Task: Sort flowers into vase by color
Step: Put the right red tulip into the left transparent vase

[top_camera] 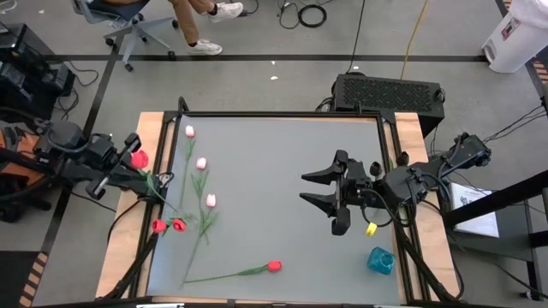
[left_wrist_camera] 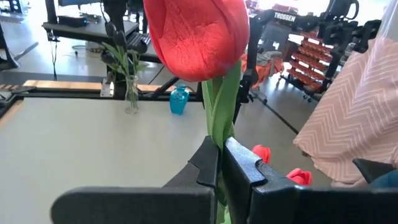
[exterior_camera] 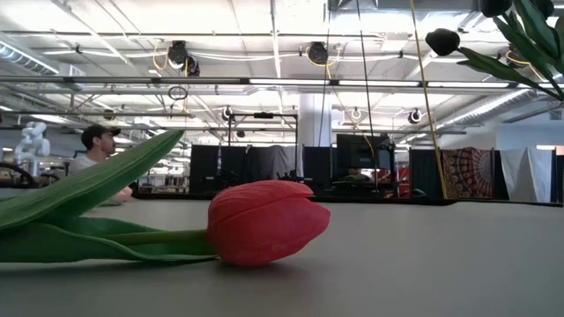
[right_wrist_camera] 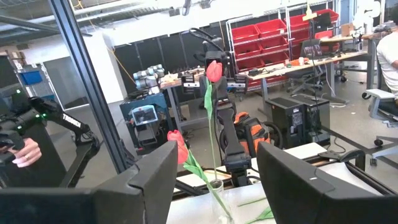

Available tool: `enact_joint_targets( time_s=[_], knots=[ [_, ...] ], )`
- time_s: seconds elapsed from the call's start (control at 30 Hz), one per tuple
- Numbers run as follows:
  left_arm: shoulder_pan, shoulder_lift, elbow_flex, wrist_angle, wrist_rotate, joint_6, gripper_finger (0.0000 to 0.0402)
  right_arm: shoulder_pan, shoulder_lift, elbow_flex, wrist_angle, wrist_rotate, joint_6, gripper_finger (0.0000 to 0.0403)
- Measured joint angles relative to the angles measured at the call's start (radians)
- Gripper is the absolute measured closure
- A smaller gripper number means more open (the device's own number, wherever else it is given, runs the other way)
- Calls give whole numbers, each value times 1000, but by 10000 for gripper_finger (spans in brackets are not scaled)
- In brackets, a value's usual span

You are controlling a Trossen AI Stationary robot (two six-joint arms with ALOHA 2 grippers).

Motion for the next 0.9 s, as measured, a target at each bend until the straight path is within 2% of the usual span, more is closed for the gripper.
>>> enact_joint_targets(
  time_s=[0.33, 0.9],
  knots=[
    [0, -4, -79, 4, 0, 1, 389, 0, 0, 0, 0, 0, 0, 192],
    [0, -72, -234, 106, 27, -26, 389, 0, 0, 0, 0, 0, 0, 192]
  ],
)
